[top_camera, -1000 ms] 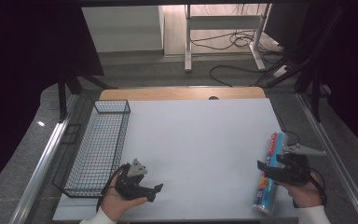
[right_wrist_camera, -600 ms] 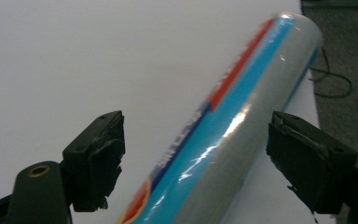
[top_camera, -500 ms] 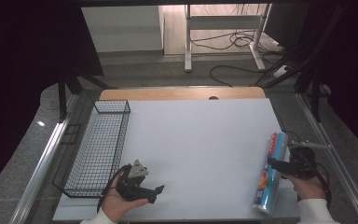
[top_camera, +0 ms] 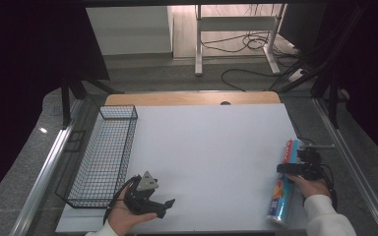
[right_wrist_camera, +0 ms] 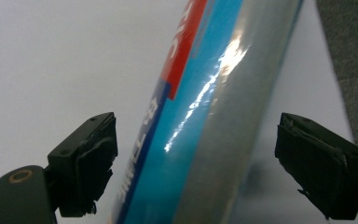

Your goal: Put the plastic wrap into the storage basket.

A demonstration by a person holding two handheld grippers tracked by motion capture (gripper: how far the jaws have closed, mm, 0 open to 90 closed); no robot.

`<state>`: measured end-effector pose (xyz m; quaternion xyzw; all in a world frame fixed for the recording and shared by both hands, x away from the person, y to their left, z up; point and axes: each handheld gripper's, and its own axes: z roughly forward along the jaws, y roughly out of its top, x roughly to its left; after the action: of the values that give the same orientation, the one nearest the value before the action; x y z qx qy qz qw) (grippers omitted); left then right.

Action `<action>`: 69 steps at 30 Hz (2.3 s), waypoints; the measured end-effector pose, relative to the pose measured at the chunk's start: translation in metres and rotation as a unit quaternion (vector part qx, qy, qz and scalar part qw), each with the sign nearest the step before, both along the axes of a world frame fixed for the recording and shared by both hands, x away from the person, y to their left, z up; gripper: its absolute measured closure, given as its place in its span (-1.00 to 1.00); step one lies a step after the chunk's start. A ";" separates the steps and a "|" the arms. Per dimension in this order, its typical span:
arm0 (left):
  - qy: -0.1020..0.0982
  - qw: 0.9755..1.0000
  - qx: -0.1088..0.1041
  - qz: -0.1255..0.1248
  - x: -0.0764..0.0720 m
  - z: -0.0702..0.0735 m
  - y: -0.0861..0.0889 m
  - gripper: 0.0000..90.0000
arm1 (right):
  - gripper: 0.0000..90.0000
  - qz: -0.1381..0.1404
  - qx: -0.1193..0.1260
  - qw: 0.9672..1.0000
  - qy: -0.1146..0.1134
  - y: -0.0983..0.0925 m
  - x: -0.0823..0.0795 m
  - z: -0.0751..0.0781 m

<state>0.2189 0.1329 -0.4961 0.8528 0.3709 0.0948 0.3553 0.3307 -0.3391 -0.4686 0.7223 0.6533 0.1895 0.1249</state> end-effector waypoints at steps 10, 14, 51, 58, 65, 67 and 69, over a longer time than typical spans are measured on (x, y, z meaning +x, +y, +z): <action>-0.002 1.000 -0.004 0.001 0.000 0.001 0.001 -0.75 | -0.48 -0.015 -0.016 0.999 0.039 0.009 0.008 -0.016; -0.003 1.000 -0.002 0.000 -0.001 0.001 0.001 -0.75 | -0.43 -0.029 0.008 0.998 0.051 0.003 0.010 -0.015; -0.001 1.000 -0.005 0.005 0.002 0.000 0.001 -0.75 | -0.29 0.021 0.238 0.971 0.006 -0.014 -0.002 0.015; -0.001 1.000 -0.009 0.007 0.002 0.001 0.002 -0.75 | -0.29 0.043 0.278 0.959 -0.038 -0.013 -0.006 0.024; 0.000 1.000 -0.012 0.009 0.002 0.001 0.002 -0.74 | -0.29 0.069 0.299 0.949 -0.075 -0.002 -0.008 0.048; 0.001 1.000 -0.020 0.011 0.003 0.003 0.004 -0.74 | -0.29 0.081 0.303 0.946 -0.083 0.007 -0.008 0.053; 0.001 1.000 -0.024 0.011 0.004 0.004 0.005 -0.74 | -0.29 0.084 0.306 0.944 -0.085 0.011 -0.008 0.053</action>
<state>0.2228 0.1374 -0.4926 0.8399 0.3832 0.0890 0.3740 0.3228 -0.3277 -0.4154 0.6494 0.6090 0.4510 -0.0638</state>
